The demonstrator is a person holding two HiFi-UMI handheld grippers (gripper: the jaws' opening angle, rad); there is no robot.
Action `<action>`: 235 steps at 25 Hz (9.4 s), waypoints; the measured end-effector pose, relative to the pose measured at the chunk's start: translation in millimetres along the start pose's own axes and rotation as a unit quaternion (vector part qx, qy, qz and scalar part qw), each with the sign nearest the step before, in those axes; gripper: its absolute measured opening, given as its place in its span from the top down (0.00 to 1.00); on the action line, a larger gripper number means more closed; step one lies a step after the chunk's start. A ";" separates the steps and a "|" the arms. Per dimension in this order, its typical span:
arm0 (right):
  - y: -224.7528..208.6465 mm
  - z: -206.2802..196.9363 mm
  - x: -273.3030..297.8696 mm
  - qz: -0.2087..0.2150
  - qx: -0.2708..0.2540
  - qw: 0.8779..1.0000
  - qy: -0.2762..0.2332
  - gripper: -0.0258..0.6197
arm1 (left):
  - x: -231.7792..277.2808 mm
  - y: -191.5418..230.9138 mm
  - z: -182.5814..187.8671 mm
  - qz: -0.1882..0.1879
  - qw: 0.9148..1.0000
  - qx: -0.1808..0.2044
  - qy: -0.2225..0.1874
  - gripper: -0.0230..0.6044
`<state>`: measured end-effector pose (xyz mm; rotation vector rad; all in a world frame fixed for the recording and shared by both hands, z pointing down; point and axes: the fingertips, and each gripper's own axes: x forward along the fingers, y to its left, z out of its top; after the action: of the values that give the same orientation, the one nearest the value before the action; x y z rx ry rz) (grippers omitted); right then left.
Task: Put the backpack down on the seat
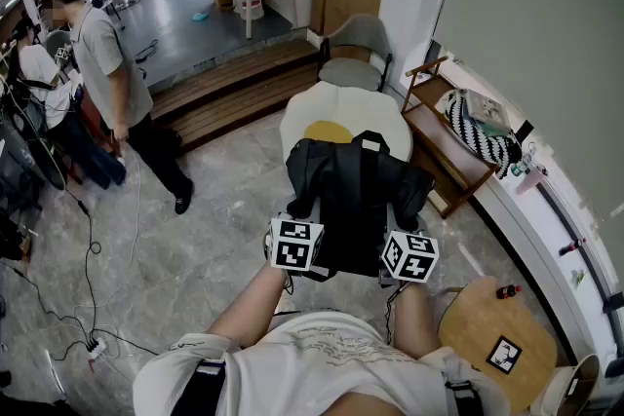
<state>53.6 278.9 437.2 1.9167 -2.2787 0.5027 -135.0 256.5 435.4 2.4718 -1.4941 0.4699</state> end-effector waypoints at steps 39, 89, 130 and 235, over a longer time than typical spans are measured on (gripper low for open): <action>85.4 5.5 37.9 -0.014 0.010 1.000 -0.024 0.83 | -0.6 97.7 -4.5 -0.031 0.999 0.004 -0.027 0.87; -125.9 85.7 274.4 0.030 0.042 0.998 0.028 0.83 | 291.6 71.0 87.9 0.002 0.999 0.011 0.039 0.87; -128.9 139.5 492.6 -0.028 0.039 0.996 0.070 0.83 | 496.8 207.6 144.0 -0.094 0.994 -0.014 0.051 0.87; -306.8 -235.1 650.3 -0.087 0.186 0.927 0.314 0.88 | 767.8 174.8 -195.6 -0.093 0.917 -0.057 0.384 0.90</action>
<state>201.2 -295.2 907.3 1.7202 -1.6664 1.3717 11.8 -385.5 909.3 1.9361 -0.9178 1.1091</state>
